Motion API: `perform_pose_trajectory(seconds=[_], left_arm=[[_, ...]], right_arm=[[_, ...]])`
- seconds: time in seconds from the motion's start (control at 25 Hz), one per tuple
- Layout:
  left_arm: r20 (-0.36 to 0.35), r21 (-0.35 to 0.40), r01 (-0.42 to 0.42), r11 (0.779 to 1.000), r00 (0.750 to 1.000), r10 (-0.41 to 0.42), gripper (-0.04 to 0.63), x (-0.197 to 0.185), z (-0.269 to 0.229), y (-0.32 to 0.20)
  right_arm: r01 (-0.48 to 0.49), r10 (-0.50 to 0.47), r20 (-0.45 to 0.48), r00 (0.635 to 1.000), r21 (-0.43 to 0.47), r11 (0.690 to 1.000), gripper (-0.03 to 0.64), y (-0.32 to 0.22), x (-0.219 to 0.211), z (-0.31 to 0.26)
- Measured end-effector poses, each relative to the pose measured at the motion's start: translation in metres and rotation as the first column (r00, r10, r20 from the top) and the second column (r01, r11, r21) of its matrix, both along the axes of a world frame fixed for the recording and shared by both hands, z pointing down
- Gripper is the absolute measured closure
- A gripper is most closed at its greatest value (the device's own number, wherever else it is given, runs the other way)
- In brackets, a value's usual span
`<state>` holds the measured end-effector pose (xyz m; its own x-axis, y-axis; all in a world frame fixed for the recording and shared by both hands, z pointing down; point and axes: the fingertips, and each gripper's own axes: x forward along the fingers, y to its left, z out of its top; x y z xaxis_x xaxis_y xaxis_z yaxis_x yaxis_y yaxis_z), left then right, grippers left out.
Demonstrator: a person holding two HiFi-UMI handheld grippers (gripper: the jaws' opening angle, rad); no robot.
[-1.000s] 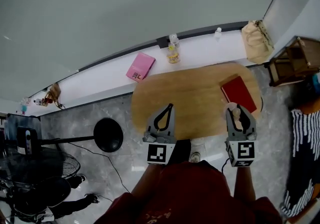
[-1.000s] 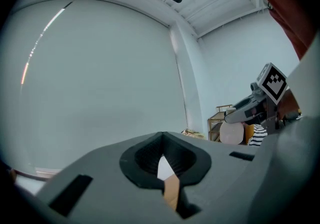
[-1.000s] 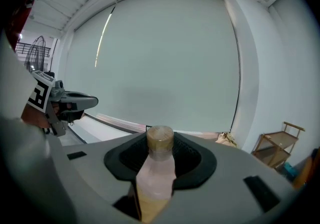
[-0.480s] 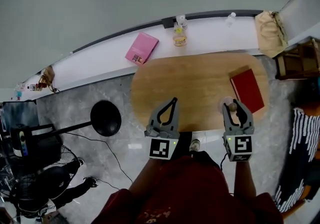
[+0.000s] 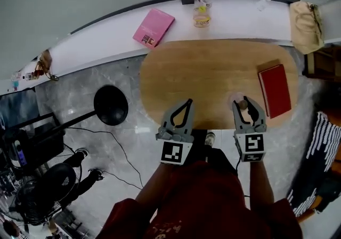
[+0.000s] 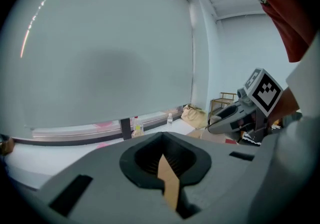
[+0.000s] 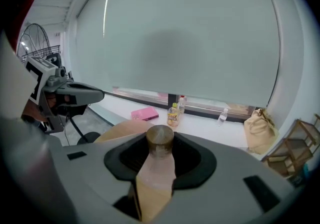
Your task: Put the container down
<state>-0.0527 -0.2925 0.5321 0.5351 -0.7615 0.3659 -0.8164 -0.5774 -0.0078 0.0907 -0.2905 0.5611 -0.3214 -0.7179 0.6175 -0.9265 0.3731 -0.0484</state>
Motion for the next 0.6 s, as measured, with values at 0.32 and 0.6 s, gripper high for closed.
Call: perform_pose_trajectory(seconds=[0.32, 0.6], left_arm=[[0.007, -0.117, 0.011, 0.993, 1.0, -0.01, 0.591, -0.011, 0.062, -0.004], [0.025, -0.214, 0.013, 0.977, 1.0, -0.008, 0.591, -0.016, 0.117, -0.009]], right_arm=[[0.069, -0.076, -0.062, 0.995, -0.106, 0.992, 0.479, -0.006, -0.008, 0.083], [0.104, -0.114, -0.05, 0.992, -0.175, 0.979, 0.479, -0.022, -0.023, 0.137]])
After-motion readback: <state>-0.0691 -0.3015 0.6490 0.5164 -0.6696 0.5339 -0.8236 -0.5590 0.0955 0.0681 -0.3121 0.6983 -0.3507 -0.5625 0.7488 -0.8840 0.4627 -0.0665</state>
